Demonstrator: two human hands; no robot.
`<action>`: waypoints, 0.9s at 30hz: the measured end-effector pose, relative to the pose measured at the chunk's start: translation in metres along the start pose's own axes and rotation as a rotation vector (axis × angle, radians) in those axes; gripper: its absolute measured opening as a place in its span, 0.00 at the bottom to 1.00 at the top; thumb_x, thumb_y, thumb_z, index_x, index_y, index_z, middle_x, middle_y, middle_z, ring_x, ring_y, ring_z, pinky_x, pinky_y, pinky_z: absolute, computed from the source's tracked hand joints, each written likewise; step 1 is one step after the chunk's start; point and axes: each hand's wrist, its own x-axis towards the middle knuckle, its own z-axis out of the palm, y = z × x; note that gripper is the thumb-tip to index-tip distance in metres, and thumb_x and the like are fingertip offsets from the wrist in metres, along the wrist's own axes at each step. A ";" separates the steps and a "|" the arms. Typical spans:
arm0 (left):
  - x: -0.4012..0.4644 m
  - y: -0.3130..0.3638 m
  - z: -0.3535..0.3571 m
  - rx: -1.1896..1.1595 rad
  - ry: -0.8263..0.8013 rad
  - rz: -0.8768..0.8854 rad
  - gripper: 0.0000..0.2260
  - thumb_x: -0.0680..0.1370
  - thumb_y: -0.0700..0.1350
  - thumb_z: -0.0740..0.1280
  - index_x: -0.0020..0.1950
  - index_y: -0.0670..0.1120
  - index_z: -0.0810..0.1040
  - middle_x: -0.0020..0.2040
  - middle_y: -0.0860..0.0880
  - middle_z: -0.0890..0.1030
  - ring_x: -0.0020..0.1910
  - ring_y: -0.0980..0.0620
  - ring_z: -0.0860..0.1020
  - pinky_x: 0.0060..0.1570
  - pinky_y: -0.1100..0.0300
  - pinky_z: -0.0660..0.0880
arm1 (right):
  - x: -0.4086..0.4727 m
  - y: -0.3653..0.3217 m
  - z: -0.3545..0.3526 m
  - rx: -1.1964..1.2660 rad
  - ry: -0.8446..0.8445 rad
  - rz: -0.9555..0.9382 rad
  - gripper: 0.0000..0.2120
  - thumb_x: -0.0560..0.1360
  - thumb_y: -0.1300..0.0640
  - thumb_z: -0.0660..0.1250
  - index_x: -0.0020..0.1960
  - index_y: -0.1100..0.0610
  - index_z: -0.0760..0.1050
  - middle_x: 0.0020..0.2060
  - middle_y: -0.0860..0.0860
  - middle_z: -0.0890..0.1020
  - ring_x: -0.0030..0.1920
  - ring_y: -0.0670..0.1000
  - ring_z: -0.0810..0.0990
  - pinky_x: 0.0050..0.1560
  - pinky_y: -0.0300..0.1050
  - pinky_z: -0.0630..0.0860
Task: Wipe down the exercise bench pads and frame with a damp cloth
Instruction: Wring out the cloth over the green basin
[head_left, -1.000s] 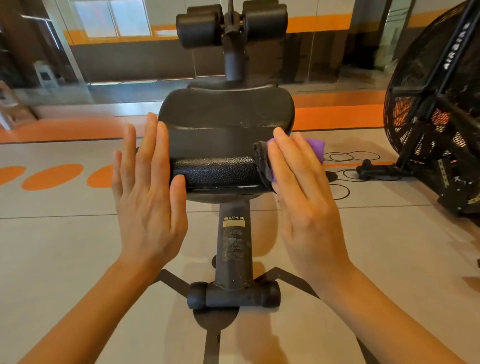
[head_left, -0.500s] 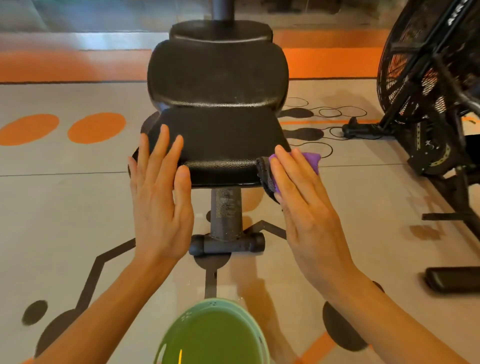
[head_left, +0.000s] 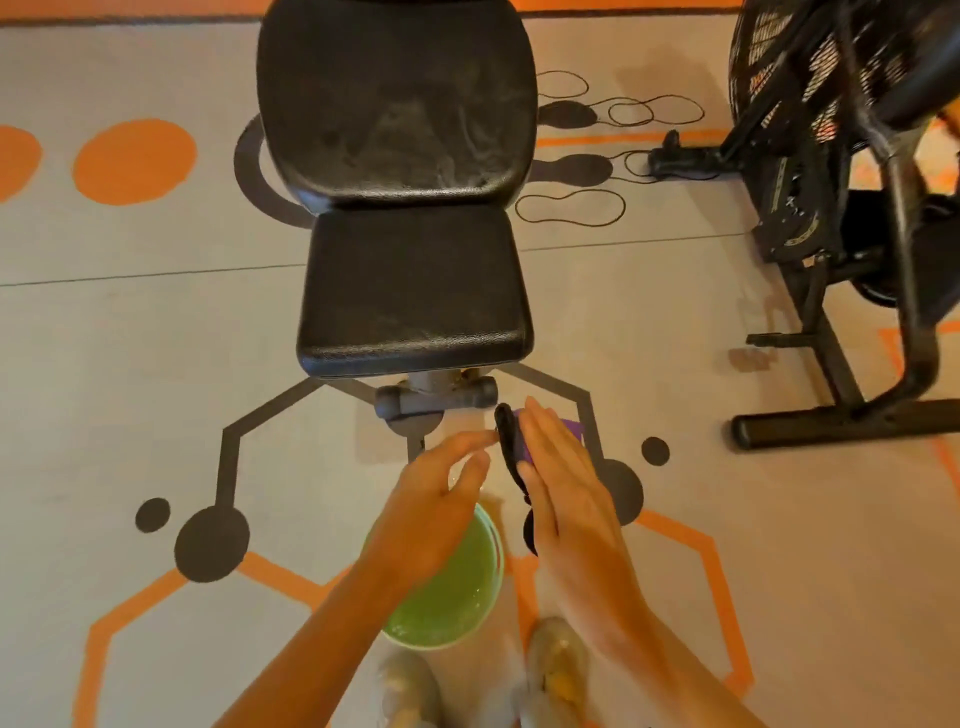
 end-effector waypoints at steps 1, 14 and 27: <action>-0.005 0.003 0.002 -0.047 -0.048 -0.035 0.11 0.85 0.49 0.57 0.61 0.65 0.72 0.58 0.66 0.75 0.60 0.63 0.73 0.53 0.76 0.67 | -0.006 -0.009 0.001 0.071 0.009 0.125 0.20 0.81 0.43 0.51 0.73 0.39 0.59 0.70 0.30 0.63 0.73 0.41 0.61 0.68 0.25 0.57; -0.029 -0.004 0.020 -0.726 -0.309 -0.459 0.10 0.79 0.34 0.66 0.58 0.43 0.80 0.46 0.43 0.85 0.43 0.50 0.83 0.45 0.57 0.80 | -0.030 -0.018 0.016 0.441 0.418 0.788 0.12 0.72 0.58 0.73 0.52 0.59 0.74 0.44 0.54 0.81 0.47 0.54 0.82 0.42 0.37 0.80; 0.001 -0.037 0.004 -0.636 -0.689 -0.292 0.25 0.72 0.22 0.63 0.64 0.42 0.76 0.56 0.44 0.84 0.57 0.48 0.82 0.57 0.56 0.79 | -0.034 0.022 0.012 0.268 0.095 0.657 0.16 0.74 0.63 0.69 0.48 0.41 0.77 0.40 0.40 0.82 0.42 0.38 0.82 0.43 0.33 0.78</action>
